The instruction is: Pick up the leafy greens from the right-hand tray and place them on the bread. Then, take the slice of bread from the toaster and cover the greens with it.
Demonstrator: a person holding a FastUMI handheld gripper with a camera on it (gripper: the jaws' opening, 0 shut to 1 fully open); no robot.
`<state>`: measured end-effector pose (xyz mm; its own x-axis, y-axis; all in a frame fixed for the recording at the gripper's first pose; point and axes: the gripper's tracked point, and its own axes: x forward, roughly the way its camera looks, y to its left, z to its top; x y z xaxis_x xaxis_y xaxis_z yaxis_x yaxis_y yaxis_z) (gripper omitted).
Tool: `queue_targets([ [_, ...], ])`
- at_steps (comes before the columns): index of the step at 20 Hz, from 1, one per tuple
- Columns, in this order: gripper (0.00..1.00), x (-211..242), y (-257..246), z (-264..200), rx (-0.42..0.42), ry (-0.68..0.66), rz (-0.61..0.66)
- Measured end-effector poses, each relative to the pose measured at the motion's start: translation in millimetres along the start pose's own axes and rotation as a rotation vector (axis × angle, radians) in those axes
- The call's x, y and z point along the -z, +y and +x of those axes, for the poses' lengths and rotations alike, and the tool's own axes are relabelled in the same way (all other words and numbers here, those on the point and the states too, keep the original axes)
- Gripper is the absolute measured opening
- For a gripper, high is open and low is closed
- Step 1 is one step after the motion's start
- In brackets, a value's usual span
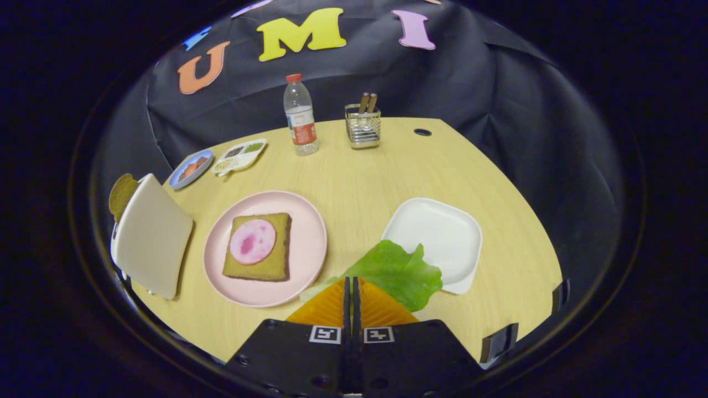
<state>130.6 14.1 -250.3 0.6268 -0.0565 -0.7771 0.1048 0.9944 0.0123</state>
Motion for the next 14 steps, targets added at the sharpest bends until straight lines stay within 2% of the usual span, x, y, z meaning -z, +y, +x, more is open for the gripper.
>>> queue_targets([
  [7, 0.0, -31.7, 18.4, -26.2, -0.012, -0.074, -0.014],
  [14, 0.0, -72.4, 64.2, -30.6, -0.049, -0.137, -0.024],
])
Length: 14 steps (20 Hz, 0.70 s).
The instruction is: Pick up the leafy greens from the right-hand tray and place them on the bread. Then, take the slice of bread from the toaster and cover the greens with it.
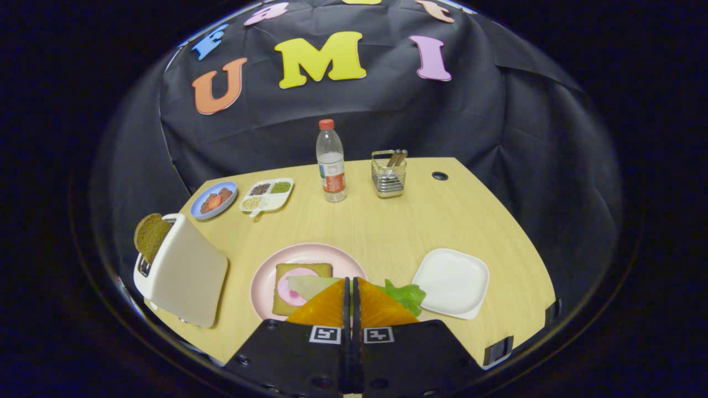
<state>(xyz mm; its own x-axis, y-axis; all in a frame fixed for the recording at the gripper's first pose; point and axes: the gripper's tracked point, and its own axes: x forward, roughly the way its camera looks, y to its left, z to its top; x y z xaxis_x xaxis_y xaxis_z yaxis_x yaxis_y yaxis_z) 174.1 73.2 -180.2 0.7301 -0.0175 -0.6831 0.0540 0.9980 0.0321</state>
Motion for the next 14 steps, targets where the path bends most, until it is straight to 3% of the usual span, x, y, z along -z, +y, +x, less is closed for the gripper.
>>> queue_targets([
  [6, 0.0, -8.0, 54.6, 29.7, -0.056, -0.003, -0.017],
  [14, 0.0, 40.1, 94.4, 56.8, -0.115, 0.089, -0.041],
])
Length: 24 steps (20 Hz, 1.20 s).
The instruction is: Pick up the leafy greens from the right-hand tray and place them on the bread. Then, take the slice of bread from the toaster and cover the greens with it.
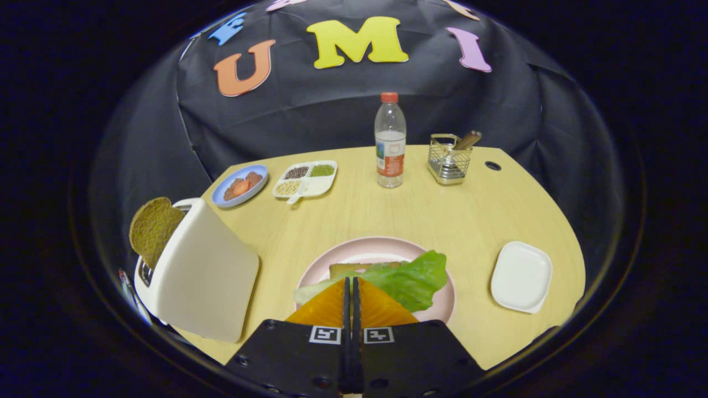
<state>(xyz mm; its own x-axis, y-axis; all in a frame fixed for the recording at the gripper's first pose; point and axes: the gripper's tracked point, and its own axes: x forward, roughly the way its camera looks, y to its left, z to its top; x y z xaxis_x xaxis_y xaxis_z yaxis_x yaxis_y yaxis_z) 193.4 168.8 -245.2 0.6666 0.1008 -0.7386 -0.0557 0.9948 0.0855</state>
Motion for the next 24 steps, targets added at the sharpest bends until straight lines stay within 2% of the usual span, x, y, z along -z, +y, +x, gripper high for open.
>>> queue_targets([
  [7, 0.01, 29.1, 7.3, 18.1, -0.004, 0.056, -0.003],
  [10, 0.09, 33.5, 1.6, 22.3, 0.016, 0.053, -0.007],
  [15, 0.31, 20.8, 1.7, 0.5, 0.014, -0.01, -0.013],
  [18, 0.71, 2.4, 10.1, -35.6, 0.035, -0.095, -0.043],
  [21, 0.99, -18.1, 29.3, -73.2, 0.033, -0.191, -0.075],
  [24, 0.97, -38.1, 53.9, -110.9, 0.019, -0.276, -0.088],
])
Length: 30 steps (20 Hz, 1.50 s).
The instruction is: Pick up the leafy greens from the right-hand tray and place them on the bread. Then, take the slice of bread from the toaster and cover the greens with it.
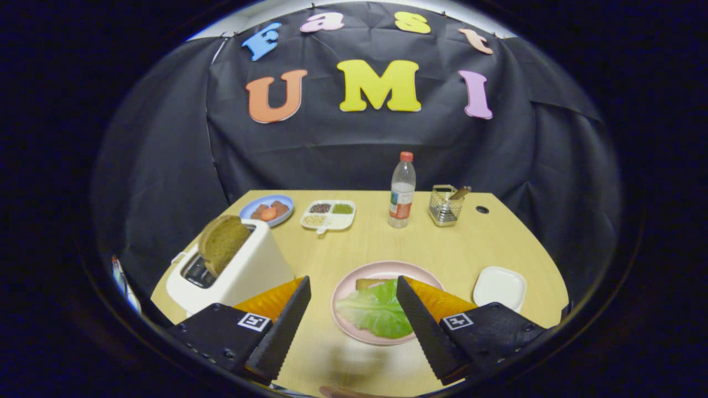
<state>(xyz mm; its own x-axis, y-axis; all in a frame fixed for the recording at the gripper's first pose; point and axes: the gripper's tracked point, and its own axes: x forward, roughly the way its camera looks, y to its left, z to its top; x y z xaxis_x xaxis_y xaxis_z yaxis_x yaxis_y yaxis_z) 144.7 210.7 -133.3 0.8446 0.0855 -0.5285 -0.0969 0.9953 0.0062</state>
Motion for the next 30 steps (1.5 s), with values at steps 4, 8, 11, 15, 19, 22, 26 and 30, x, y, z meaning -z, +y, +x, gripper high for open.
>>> queue_targets([
  [4, 0.97, -29.2, 33.8, -27.9, -0.051, -0.063, 0.0],
  [8, 0.97, -45.6, 73.0, -29.3, -0.087, -0.074, -0.009],
  [11, 0.97, -54.6, 98.3, -19.7, -0.079, -0.087, -0.034],
  [15, 0.97, -42.4, 139.6, 11.6, -0.114, -0.026, -0.07],
  [19, 0.97, -30.6, 163.7, 46.2, -0.128, 0.033, -0.045],
  [22, 0.81, -19.8, 174.8, 65.1, -0.136, 0.085, -0.044],
  [26, 0.38, -18.7, 175.7, 63.8, -0.099, 0.102, -0.066],
  [30, 0.11, -26.8, 175.6, 52.0, -0.092, 0.08, -0.065],
])
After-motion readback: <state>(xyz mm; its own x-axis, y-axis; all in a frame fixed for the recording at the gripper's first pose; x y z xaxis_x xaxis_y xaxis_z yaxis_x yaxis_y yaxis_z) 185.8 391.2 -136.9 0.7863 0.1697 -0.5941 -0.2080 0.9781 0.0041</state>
